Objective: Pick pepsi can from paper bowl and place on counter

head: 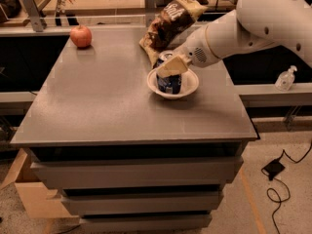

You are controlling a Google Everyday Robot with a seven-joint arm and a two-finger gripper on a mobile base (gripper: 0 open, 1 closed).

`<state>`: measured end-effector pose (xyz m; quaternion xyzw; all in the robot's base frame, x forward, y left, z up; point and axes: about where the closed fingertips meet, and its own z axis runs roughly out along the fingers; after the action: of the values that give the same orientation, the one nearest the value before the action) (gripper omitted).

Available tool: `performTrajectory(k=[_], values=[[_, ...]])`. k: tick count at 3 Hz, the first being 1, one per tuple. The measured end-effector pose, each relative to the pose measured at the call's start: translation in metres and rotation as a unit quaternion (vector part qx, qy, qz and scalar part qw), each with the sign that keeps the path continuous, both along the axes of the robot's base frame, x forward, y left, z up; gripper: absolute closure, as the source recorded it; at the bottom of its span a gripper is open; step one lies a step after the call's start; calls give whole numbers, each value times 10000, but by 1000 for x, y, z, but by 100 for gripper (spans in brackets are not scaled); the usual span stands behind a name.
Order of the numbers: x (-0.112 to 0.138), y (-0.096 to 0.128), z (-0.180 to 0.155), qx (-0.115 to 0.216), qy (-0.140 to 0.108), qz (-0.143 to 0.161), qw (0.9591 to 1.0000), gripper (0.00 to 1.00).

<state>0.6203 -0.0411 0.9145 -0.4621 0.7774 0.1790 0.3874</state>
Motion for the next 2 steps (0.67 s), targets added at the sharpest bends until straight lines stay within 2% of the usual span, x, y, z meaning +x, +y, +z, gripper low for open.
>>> performTrajectory(k=[1,2], values=[[-4,11,23,35,-297,153,9994,88],[-8,23,62,65,-810,334,9961,100]])
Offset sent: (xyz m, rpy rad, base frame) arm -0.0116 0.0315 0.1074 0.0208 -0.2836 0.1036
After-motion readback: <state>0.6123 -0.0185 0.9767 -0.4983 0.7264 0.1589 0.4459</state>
